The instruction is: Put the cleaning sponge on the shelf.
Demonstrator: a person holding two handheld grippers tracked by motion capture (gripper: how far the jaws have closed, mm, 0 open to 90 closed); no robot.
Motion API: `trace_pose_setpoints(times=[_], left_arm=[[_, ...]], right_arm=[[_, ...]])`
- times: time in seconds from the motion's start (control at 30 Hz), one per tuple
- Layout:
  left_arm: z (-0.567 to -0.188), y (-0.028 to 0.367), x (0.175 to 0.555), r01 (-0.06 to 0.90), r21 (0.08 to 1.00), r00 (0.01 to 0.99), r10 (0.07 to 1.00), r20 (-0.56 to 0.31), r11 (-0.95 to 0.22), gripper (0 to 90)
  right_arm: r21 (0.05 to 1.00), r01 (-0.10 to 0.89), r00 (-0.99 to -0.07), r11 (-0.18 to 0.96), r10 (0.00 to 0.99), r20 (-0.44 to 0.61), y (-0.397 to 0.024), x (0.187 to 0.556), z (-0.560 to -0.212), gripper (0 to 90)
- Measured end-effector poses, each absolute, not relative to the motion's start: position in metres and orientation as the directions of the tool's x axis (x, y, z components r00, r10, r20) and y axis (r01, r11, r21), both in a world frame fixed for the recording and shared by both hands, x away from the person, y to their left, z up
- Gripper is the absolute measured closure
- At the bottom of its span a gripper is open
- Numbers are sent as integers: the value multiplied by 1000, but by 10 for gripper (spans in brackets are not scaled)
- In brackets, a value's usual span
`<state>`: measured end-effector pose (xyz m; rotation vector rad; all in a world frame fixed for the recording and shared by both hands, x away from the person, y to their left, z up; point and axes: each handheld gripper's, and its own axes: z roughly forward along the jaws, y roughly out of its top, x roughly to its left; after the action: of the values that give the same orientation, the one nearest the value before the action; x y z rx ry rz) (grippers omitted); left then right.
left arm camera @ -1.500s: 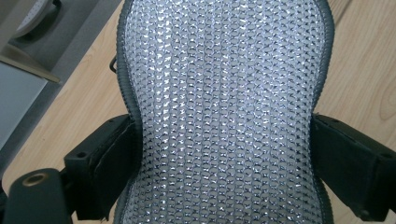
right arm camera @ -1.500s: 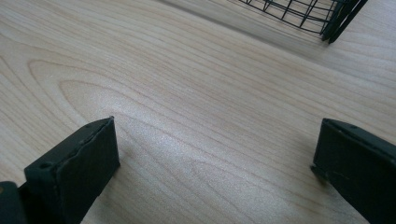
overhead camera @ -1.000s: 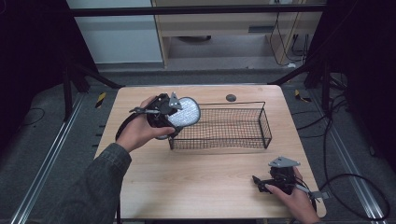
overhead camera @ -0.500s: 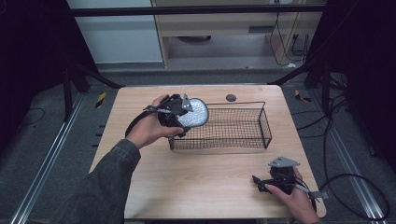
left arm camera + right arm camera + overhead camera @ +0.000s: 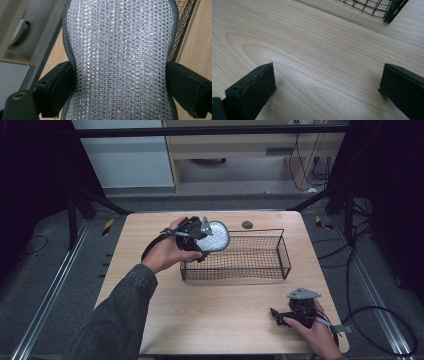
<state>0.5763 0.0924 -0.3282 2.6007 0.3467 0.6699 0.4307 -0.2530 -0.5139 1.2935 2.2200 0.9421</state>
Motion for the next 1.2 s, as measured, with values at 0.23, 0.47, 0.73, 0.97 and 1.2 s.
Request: trace_pose_setpoints(times=[0.23, 0.47, 0.73, 0.97, 1.2], left_arm=[[-334, 88, 579, 118, 419, 857, 306, 416, -900, 108], [-344, 81, 587, 112, 394, 864, 285, 415, -912, 112], [-352, 73, 591, 80, 374, 864, 252, 436, -924, 118], [-356, 68, 593, 70, 359, 865, 236, 442, -931, 121], [-358, 67, 595, 67, 353, 866, 230, 444, -933, 121]], right_arm=[[722, 602, -485, 341, 874, -8, -252, 431, -514, 3], [721, 603, -485, 341, 874, -8, -252, 431, -514, 3], [721, 602, -487, 342, 874, -8, -252, 431, -514, 3], [721, 600, -491, 346, 871, -10, -253, 431, -514, 3], [721, 600, -491, 347, 871, -10, -253, 432, -514, 3]])
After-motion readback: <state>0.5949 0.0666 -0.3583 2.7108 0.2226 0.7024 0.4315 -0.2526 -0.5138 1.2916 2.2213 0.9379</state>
